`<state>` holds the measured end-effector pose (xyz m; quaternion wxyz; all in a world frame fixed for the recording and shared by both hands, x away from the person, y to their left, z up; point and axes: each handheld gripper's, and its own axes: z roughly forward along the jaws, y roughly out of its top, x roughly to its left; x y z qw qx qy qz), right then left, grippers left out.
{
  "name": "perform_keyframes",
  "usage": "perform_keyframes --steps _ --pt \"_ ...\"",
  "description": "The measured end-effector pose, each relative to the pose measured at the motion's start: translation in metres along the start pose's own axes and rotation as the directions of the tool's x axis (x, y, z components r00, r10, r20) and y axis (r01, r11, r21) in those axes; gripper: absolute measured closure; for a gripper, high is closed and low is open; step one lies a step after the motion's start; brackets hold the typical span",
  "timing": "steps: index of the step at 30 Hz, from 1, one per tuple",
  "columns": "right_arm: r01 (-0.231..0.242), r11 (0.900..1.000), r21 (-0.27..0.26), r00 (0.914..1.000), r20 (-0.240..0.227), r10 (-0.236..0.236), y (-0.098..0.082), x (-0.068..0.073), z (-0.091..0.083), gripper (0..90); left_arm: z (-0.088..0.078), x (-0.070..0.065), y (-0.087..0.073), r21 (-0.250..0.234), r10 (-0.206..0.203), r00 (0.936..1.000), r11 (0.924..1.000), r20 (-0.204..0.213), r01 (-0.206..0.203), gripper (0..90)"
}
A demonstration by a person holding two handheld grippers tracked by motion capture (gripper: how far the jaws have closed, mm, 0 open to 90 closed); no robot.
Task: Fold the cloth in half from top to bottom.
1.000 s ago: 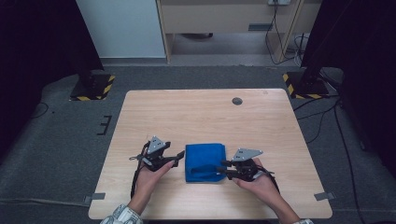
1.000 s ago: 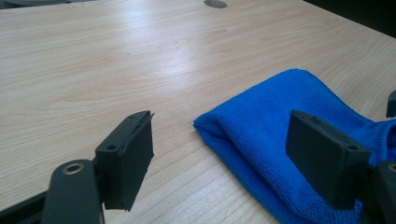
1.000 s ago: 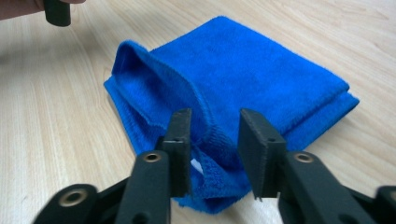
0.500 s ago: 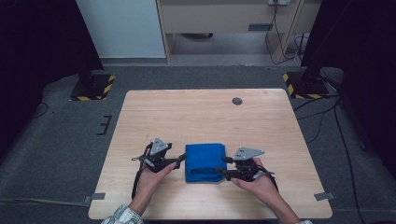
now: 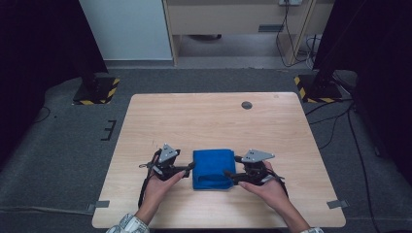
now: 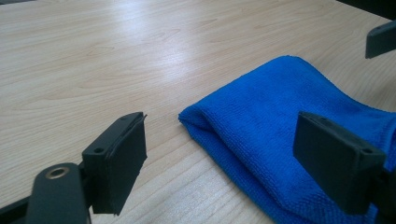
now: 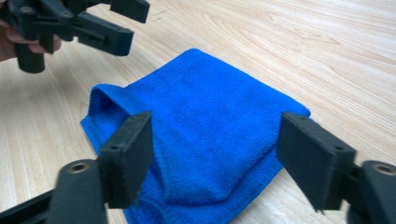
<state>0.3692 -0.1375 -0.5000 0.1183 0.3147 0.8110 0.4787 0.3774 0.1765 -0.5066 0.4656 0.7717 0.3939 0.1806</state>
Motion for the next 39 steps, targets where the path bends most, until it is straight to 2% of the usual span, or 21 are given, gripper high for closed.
perform_keyframes --steps 9,21,32,36,39 --pt "-0.016 1.0 -0.009 0.9992 0.036 0.016 0.003 -0.004 0.001 17.3 0.0 -0.001 0.001 0.0 0.009 1.0 1.0 -0.004 -0.009 13.8" --pt "-0.037 0.999 -0.02 0.9967 0.072 0.038 0.005 -0.012 -0.003 14.3 -0.003 -0.001 0.004 -0.006 0.021 0.9997 0.9998 -0.011 -0.021 12.1" --pt "-0.077 0.996 -0.054 0.9896 0.117 0.083 0.007 -0.028 -0.016 11.1 -0.01 0.012 0.007 -0.018 -0.002 0.9996 0.9998 -0.027 0.001 9.9" --pt "-0.075 0.996 -0.057 0.9884 0.128 0.081 0.007 -0.033 -0.018 10.2 -0.011 0.017 0.007 -0.014 -0.01 0.9995 0.9999 -0.03 0.009 9.6" --pt "-0.079 0.995 -0.055 0.986 0.143 0.086 0.007 -0.035 -0.02 9.5 -0.012 0.019 0.009 -0.005 0.003 0.9997 1.0 -0.026 -0.003 7.9"
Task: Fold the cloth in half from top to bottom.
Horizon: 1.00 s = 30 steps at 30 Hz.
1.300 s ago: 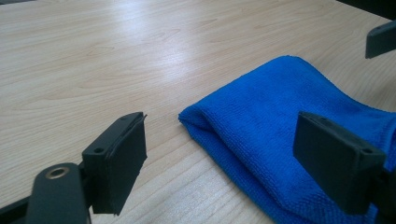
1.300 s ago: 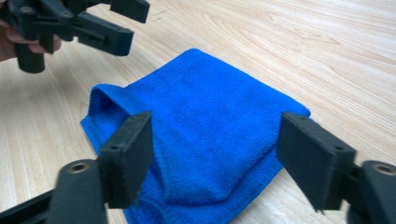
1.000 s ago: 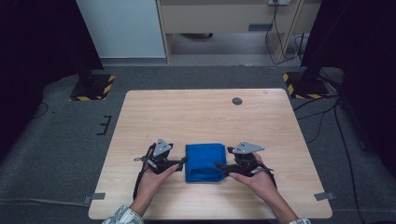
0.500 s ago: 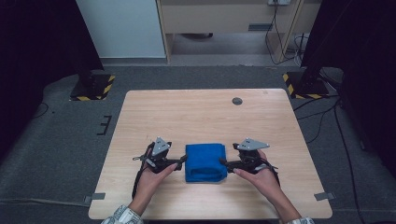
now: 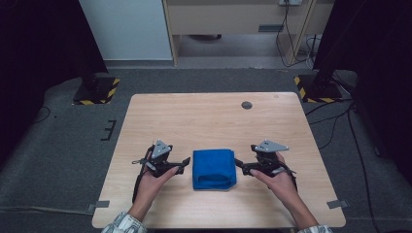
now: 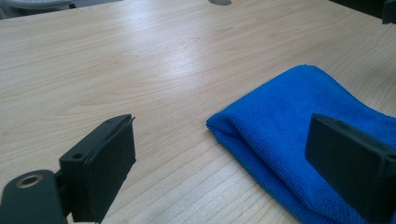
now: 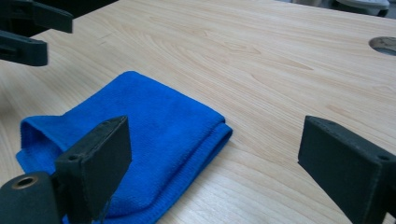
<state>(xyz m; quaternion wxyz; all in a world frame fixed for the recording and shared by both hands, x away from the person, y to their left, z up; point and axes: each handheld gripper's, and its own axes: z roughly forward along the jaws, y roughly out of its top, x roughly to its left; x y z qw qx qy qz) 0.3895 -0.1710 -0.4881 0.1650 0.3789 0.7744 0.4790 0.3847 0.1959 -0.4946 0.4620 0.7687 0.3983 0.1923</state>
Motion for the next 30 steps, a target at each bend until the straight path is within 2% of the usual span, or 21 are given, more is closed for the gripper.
perform_keyframes --steps 1,13,18,26,30 --pt "-0.005 1.0 0.005 1.0 0.003 0.005 0.0 -0.001 -0.001 9.1 -0.001 0.001 0.001 0.0 0.011 0.9999 0.9999 -0.002 -0.011 7.7" --pt "-0.014 1.0 0.015 0.9986 0.05 0.013 -0.002 -0.013 -0.006 8.8 -0.01 0.017 -0.005 0.016 -0.022 0.9997 0.9996 -0.011 0.022 7.5" --pt "-0.024 1.0 0.011 0.9977 0.064 0.023 -0.004 -0.02 -0.011 8.8 -0.016 0.025 -0.009 0.025 -0.024 0.9993 0.9994 -0.027 0.025 7.5" --pt "-0.035 0.999 0.01 0.995 0.094 0.034 -0.009 -0.032 -0.023 8.7 -0.025 0.031 -0.015 0.048 -0.028 0.9987 0.9984 -0.041 0.03 7.6" --pt "-0.049 0.999 0.007 0.9929 0.109 0.047 -0.012 -0.04 -0.032 9.4 -0.035 0.037 -0.019 0.06 -0.023 0.9984 0.9979 -0.051 0.026 7.6"
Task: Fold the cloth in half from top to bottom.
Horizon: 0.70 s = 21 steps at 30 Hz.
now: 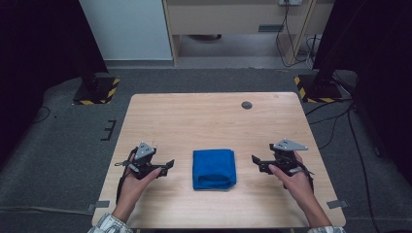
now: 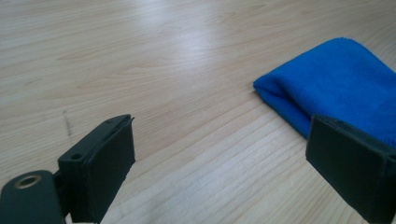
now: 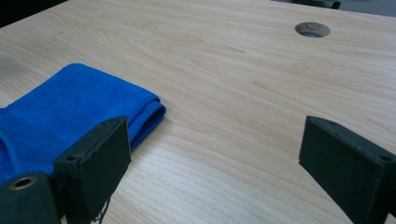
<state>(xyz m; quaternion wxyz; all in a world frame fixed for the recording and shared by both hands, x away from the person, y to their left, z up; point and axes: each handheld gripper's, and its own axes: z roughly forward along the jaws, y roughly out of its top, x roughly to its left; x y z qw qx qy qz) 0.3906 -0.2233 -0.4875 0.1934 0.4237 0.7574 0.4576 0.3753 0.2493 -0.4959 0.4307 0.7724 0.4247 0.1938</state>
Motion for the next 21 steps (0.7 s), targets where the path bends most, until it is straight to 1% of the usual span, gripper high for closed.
perform_keyframes --steps 4,6,10,13,15,19,20,21 --pt "-0.011 1.0 -0.001 0.9997 0.021 0.011 -0.006 -0.011 -0.009 9.2 -0.006 0.008 -0.004 0.009 -0.014 0.9997 0.9998 -0.019 0.015 7.7" --pt "-0.025 1.0 -0.002 0.9992 0.032 0.025 -0.008 -0.015 -0.013 9.0 -0.008 0.012 -0.006 0.011 -0.024 0.9995 0.9996 -0.02 0.024 7.8" --pt "-0.042 0.999 0.014 0.998 0.048 0.042 -0.016 -0.024 -0.02 8.7 -0.01 0.016 -0.008 0.032 -0.01 0.9995 0.9994 -0.03 0.011 7.8" --pt "-0.045 0.998 0.038 0.9975 0.056 0.043 -0.023 -0.031 -0.022 8.5 -0.011 0.022 -0.009 0.044 -0.012 0.9995 0.9989 -0.029 0.014 7.8" --pt "-0.044 0.997 0.06 0.997 0.066 0.04 -0.027 -0.036 -0.023 8.0 -0.011 0.026 -0.01 0.053 -0.018 0.9992 0.9984 -0.036 0.02 7.8" --pt "-0.061 0.996 0.072 0.9946 0.088 0.055 -0.03 -0.045 -0.02 8.3 -0.009 0.035 -0.01 0.065 -0.029 0.9983 0.9974 -0.05 0.032 7.8" --pt "-0.077 0.994 0.078 0.9933 0.092 0.07 -0.031 -0.047 -0.018 8.3 -0.008 0.037 -0.009 0.071 -0.03 0.9982 0.9969 -0.052 0.034 7.9" --pt "-0.076 0.994 0.082 0.993 0.097 0.068 -0.031 -0.049 -0.016 8.3 -0.006 0.039 -0.009 0.077 -0.03 0.9981 0.9965 -0.054 0.034 7.9"
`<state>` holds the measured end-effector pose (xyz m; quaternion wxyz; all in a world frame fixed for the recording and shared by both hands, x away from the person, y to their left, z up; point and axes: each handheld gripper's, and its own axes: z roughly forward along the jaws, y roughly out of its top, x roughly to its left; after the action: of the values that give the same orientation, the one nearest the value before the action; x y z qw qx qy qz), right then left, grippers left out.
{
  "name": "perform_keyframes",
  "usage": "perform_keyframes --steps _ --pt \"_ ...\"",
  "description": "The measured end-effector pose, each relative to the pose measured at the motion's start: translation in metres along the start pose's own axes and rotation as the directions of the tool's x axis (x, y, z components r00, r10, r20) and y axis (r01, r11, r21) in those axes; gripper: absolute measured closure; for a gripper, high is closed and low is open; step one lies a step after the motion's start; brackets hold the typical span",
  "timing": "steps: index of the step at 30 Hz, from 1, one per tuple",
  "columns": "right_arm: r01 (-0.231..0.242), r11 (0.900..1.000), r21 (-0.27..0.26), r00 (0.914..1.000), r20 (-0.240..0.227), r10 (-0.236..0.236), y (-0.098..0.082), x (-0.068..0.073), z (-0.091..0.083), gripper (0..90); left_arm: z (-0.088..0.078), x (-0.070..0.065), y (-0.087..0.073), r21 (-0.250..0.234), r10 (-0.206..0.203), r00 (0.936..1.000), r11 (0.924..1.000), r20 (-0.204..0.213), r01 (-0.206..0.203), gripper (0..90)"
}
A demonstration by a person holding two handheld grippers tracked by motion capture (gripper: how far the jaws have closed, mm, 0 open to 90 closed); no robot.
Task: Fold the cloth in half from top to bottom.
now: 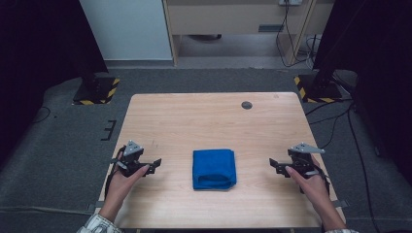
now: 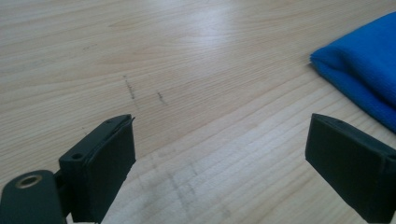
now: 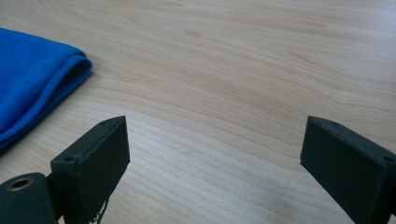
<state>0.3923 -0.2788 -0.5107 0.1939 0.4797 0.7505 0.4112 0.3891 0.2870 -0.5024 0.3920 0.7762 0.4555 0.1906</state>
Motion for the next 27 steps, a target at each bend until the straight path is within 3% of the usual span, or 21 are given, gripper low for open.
perform_keyframes --steps 7,11,14,18,27 --pt "-0.028 0.999 0.035 0.9989 0.038 0.027 0.007 -0.013 0.021 9.1 0.016 0.014 0.009 0.042 -0.017 0.9997 0.999 -0.019 0.018 8.1" --pt "-0.053 0.997 0.049 0.997 0.06 0.05 0.014 -0.023 0.034 9.4 0.028 0.019 0.015 0.051 -0.043 0.9991 0.9978 0.0 0.043 8.2" --pt "-0.071 0.995 0.068 0.9943 0.084 0.065 0.018 -0.028 0.044 10.2 0.039 0.021 0.019 0.078 -0.025 0.9993 0.9966 -0.028 0.027 8.2" --pt "-0.104 0.99 0.095 0.9906 0.099 0.095 0.02 -0.034 0.056 10.2 0.049 0.023 0.023 0.081 -0.04 0.9986 0.9958 -0.033 0.043 8.3" --pt "-0.075 0.992 0.103 0.9904 0.124 0.062 0.018 -0.032 0.065 7.6 0.065 0.019 0.019 0.111 -0.029 0.9991 0.9933 -0.032 0.033 7.6"
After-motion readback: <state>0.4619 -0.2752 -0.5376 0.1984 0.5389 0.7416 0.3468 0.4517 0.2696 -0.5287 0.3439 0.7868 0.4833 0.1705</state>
